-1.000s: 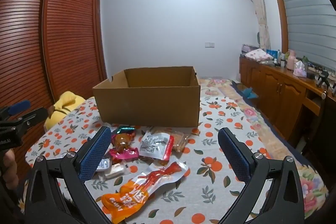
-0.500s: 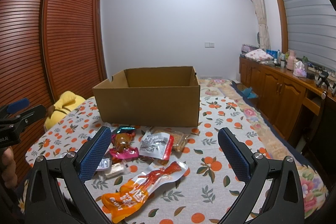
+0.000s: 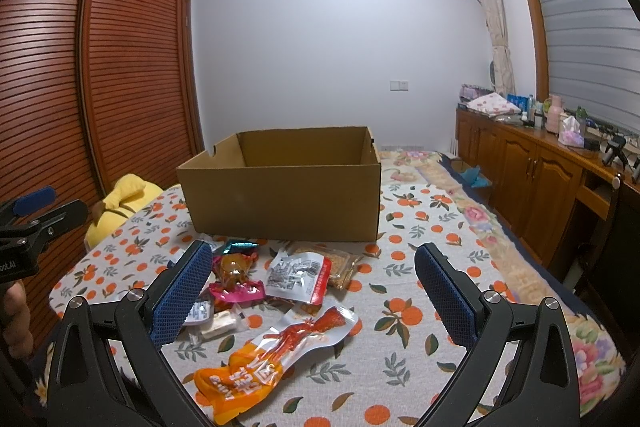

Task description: Organize snacks

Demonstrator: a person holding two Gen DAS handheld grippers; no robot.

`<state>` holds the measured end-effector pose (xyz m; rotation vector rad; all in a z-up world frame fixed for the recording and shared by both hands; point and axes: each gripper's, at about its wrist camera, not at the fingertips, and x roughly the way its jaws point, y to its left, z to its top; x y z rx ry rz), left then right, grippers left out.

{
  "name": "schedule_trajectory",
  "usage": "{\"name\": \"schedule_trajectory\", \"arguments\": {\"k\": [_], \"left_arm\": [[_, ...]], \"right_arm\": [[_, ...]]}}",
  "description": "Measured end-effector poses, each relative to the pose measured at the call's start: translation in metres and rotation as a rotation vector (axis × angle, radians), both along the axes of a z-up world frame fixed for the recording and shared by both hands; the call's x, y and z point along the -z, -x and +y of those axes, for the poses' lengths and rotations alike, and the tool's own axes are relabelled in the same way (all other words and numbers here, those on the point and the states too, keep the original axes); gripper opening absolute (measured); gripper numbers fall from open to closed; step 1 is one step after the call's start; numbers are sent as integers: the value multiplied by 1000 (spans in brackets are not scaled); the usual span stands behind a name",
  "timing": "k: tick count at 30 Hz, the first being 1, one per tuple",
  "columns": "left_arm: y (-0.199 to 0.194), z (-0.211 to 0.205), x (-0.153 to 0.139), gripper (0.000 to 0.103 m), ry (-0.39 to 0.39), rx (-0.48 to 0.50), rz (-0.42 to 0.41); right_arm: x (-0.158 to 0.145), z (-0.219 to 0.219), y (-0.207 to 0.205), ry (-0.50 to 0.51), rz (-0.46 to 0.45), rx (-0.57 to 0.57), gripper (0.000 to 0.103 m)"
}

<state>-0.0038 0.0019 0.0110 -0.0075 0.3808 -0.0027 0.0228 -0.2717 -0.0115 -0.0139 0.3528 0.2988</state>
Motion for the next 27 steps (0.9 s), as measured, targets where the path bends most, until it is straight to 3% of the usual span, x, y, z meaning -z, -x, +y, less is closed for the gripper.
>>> {"name": "schedule_trajectory", "arguments": {"k": [27], "left_arm": [[3, -1, -7, 103, -3, 10, -5]], "right_arm": [[1, -1, 0, 2, 1, -2, 103]]}}
